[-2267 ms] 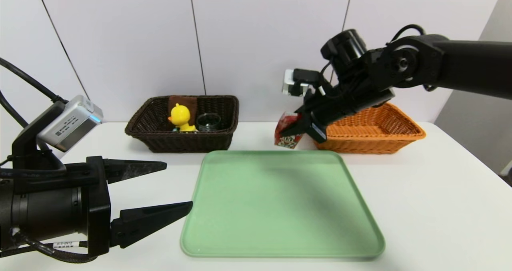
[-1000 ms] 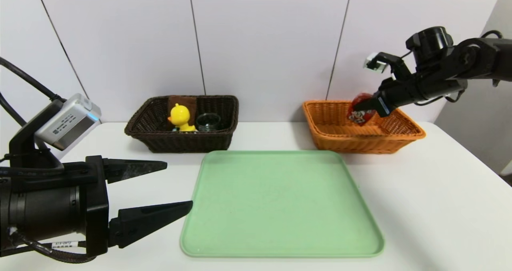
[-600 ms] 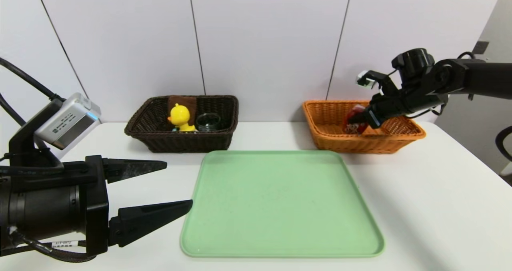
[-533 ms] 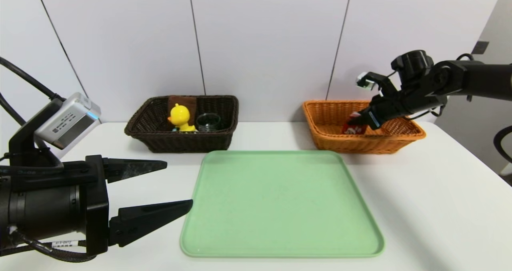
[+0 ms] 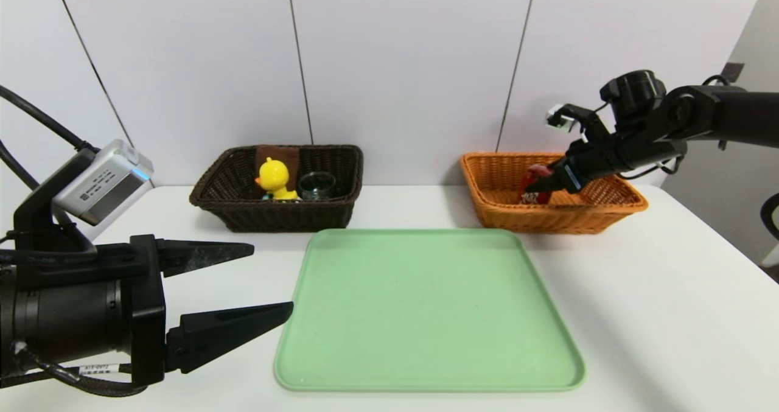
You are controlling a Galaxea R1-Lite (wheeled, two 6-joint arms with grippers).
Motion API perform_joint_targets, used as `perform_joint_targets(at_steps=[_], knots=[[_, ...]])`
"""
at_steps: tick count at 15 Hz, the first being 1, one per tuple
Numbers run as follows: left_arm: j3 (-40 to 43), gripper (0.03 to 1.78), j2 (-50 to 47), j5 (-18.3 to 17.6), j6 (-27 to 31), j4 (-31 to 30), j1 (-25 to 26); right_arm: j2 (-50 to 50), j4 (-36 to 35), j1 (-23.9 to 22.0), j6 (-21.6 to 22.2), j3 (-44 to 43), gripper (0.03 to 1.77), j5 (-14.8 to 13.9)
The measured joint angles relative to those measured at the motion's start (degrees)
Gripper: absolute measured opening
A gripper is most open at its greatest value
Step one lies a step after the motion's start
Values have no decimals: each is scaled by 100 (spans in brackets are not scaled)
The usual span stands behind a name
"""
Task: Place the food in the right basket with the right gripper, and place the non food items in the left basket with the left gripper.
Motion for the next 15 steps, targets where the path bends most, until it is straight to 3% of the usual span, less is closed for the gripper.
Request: perform_joint_targets(at_steps=[7,12,15], knots=[[43,169,-88,66,-271,5,263,-1034,460,-180,410,9,155,-43],[-107,169,-194,77,-433,5,683,-2015,1243,-247,1275,188,163,-148],[-335,169,-301,466,-428,143,727,-2723,1392,-254,1771,664,165,-246]])
